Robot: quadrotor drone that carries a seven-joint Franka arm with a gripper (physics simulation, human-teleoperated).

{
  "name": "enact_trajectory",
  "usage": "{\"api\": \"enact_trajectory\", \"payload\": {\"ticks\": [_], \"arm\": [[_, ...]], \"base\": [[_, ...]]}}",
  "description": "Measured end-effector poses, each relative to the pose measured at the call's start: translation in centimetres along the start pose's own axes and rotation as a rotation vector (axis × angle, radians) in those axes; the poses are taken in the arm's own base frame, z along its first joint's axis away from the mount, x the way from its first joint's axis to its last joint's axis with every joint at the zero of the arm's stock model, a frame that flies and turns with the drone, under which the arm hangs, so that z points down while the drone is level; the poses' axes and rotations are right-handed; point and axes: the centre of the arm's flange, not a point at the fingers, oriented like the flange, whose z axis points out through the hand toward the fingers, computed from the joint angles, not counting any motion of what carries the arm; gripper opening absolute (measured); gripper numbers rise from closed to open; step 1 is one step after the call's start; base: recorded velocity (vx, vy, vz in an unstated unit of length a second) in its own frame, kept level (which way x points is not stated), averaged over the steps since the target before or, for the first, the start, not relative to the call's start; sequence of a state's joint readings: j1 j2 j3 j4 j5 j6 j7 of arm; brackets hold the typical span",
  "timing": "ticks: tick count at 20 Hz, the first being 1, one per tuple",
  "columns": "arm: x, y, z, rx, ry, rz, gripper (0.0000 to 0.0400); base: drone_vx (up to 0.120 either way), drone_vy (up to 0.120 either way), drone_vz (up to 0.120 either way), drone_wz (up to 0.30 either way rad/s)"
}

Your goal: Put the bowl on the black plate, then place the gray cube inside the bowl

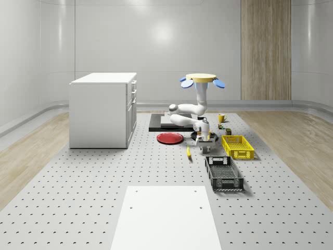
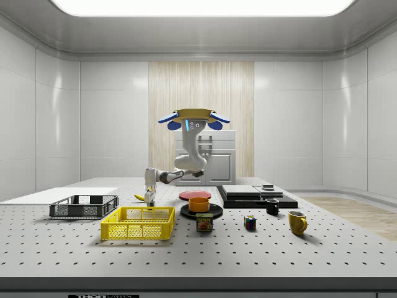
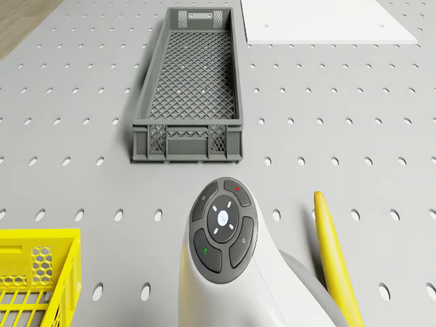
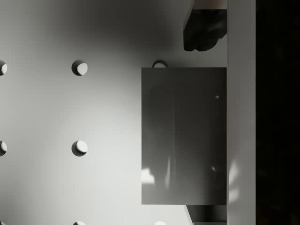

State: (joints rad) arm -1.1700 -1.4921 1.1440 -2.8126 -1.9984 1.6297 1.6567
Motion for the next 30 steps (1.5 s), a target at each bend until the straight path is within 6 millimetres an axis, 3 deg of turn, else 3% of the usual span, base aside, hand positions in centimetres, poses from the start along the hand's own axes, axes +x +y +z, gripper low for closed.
{"api": "enact_trajectory", "payload": {"ticks": [1, 5, 9, 18, 30], "arm": [[0.0, 0.0, 0.0, 0.000, 0.000, 0.000, 0.0400], [0.0, 0.0, 0.1, 0.000, 0.000, 0.000, 0.0310], [0.0, 0.0, 0.1, 0.000, 0.000, -0.001, 0.0274], [0.0, 0.0, -0.7, 0.000, 0.000, 0.000, 0.0253], [0.0, 0.0, -3.4, 0.000, 0.000, 0.001, 0.0252]], "base": [[0.000, 0.000, 0.000, 0.000], [0.000, 0.000, 0.000, 0.000], [0.000, 0.000, 0.000, 0.000], [0.000, 0.000, 0.004, 0.000], [-0.013, 0.013, 0.117, 0.000]]}}
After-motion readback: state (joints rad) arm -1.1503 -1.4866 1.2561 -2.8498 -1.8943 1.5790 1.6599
